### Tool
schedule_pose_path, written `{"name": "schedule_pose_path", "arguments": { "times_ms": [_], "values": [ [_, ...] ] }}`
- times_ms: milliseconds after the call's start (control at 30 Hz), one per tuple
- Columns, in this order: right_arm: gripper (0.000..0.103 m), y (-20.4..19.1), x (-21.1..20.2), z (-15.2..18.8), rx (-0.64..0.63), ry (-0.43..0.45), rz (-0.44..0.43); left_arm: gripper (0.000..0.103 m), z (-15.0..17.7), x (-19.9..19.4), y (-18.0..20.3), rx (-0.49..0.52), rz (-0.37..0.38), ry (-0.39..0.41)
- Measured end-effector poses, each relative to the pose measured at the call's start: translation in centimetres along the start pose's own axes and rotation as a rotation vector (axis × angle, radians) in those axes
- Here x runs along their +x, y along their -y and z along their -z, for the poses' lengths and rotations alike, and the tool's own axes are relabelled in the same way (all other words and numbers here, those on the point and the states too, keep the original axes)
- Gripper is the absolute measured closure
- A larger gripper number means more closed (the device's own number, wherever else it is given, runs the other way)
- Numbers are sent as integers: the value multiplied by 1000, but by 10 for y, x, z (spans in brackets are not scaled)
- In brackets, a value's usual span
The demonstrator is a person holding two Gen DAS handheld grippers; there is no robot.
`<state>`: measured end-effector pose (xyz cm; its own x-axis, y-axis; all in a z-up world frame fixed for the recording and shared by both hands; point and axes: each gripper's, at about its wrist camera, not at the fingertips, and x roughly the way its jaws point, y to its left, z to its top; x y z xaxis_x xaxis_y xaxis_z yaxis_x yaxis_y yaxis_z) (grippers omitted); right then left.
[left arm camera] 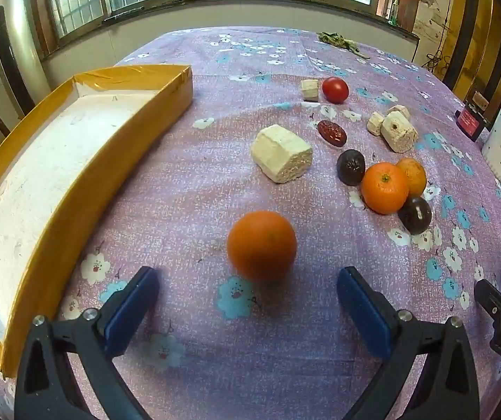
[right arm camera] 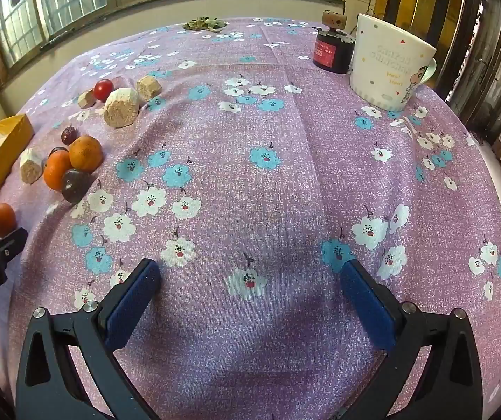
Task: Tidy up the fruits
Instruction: 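Move both tools over the table toward the cluster of fruits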
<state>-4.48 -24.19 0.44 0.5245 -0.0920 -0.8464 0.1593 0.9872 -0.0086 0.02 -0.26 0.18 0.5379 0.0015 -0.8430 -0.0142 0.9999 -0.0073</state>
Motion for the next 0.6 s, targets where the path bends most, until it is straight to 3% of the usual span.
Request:
{"name": "schedule_pose_path", "arguments": {
  "times_ms": [600],
  "values": [
    [0, -5, -2, -4, 28, -25, -13, 0, 5, -2, -4, -9, 3, 3]
  ]
}}
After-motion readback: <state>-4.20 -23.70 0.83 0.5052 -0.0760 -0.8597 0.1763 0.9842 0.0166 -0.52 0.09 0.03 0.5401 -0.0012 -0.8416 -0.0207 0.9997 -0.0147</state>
